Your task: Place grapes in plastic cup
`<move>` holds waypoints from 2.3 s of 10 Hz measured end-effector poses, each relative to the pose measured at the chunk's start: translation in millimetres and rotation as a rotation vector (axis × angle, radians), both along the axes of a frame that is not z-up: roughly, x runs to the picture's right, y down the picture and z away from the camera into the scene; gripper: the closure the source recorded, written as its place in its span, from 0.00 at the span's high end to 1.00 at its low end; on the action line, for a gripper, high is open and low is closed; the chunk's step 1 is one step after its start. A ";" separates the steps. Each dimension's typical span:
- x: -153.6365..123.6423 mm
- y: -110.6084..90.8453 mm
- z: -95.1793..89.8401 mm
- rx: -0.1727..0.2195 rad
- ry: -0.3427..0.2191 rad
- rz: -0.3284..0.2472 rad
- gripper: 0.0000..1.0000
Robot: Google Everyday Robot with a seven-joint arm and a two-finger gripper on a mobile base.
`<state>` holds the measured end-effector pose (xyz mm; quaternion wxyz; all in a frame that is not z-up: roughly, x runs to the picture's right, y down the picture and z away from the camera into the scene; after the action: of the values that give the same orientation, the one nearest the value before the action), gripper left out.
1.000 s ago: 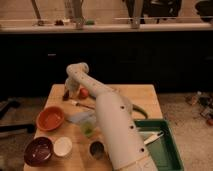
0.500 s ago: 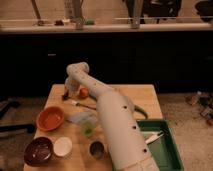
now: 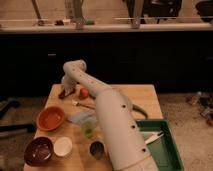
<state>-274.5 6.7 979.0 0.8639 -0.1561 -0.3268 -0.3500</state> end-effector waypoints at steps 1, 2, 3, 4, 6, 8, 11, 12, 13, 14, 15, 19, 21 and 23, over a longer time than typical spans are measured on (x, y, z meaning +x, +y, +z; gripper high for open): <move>-3.7 -3.6 -3.7 0.010 -0.010 -0.006 0.00; -7.4 -6.6 -8.0 0.018 -0.019 -0.010 0.00; -10.4 -8.1 -11.5 0.027 -0.027 -0.014 0.00; -15.8 -12.8 -21.0 0.043 -0.042 -0.020 0.00; -18.2 -19.1 -34.6 0.068 -0.061 -0.025 0.00; -21.2 -26.4 -52.6 0.101 -0.084 -0.033 0.00; -23.7 -36.2 -75.7 0.145 -0.099 -0.045 0.00; -24.0 -38.0 -81.6 0.155 -0.102 -0.048 0.00; -23.8 -39.1 -87.8 0.165 -0.103 -0.052 0.00; -21.5 -40.4 -98.2 0.181 -0.101 -0.054 0.00; -18.6 -40.0 -104.4 0.190 -0.098 -0.055 0.00; 25.5 -27.2 -133.1 0.228 -0.047 -0.023 0.00; 63.3 -19.1 -151.3 0.251 0.001 0.015 0.00; 74.3 -15.2 -159.0 0.259 0.019 0.028 0.00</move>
<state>-200.2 -8.5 820.0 0.8847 -0.0421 -0.2729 -0.3756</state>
